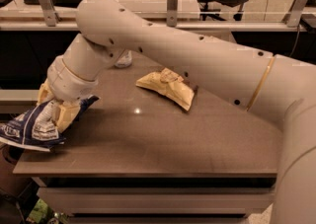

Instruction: Pick blue chip bag

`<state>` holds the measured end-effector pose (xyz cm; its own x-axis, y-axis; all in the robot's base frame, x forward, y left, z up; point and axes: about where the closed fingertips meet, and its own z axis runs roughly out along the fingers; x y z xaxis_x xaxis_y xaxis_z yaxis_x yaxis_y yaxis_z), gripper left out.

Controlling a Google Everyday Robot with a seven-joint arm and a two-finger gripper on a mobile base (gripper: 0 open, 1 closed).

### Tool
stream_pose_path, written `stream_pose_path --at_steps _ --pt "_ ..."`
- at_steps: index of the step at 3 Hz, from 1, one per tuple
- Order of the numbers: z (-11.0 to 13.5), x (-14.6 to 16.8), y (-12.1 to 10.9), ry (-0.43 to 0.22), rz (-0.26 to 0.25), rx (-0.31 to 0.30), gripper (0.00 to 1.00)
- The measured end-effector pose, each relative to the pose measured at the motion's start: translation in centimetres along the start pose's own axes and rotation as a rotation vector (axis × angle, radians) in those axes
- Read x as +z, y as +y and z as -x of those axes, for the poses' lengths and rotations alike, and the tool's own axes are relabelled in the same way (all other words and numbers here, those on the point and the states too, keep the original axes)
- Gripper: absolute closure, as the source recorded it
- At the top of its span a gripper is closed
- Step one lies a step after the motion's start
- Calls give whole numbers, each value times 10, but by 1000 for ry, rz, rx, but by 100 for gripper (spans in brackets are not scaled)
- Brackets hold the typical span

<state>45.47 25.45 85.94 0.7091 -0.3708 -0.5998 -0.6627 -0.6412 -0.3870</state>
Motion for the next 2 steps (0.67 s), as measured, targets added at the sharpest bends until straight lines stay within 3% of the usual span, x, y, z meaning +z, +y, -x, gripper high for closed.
stream_pose_path --at_steps 2 --pt "21 -63 -11 -32 -87 -128 100"
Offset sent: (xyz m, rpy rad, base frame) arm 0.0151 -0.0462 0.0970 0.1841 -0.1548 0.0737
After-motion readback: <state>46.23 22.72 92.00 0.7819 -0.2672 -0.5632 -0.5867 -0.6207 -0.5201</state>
